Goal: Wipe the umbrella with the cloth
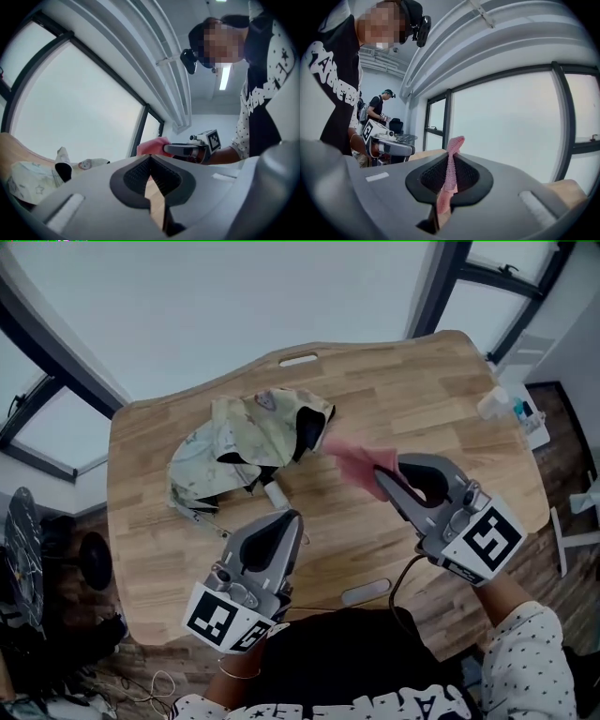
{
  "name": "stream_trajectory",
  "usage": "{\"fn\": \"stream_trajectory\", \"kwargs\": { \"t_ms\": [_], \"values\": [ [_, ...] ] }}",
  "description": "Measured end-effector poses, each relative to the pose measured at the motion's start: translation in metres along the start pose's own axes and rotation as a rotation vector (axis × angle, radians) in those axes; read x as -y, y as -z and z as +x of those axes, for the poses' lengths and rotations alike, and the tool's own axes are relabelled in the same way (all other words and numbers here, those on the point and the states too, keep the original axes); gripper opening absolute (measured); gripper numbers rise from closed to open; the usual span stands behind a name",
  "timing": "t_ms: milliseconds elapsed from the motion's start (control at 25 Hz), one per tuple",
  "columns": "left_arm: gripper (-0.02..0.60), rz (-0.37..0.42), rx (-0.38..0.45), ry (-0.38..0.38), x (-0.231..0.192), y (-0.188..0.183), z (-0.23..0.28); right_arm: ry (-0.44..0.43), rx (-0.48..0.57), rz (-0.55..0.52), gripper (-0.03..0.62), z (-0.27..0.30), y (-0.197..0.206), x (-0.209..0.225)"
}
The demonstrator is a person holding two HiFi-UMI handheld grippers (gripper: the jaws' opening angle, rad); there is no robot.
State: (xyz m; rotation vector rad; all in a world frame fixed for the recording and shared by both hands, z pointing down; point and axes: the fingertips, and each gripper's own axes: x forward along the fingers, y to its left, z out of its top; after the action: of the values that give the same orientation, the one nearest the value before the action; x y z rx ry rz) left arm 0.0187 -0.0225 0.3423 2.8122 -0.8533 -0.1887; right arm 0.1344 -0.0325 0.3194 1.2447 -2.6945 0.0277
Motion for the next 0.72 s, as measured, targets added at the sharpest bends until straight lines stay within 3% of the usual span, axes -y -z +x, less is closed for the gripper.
{"fn": "stream_trajectory", "kwargs": {
  "t_ms": [160, 440, 720],
  "values": [
    [-0.002, 0.023, -0.031, 0.026, 0.015, 0.002, -0.002, -0.013, -0.051, -0.004, 0.028, -0.015, 0.004, -0.007],
    [-0.002, 0.05, -0.036, 0.006, 0.012, -0.005, -0.004, -0.059, -0.098, 0.003, 0.028, -0.03, -0.004, -0.017],
    [-0.002, 0.081, -0.045, 0.013, 0.018, -0.007, 0.0, -0.051, 0.003, 0.011, 0.028, -0.036, -0.034, -0.018]
  ]
}}
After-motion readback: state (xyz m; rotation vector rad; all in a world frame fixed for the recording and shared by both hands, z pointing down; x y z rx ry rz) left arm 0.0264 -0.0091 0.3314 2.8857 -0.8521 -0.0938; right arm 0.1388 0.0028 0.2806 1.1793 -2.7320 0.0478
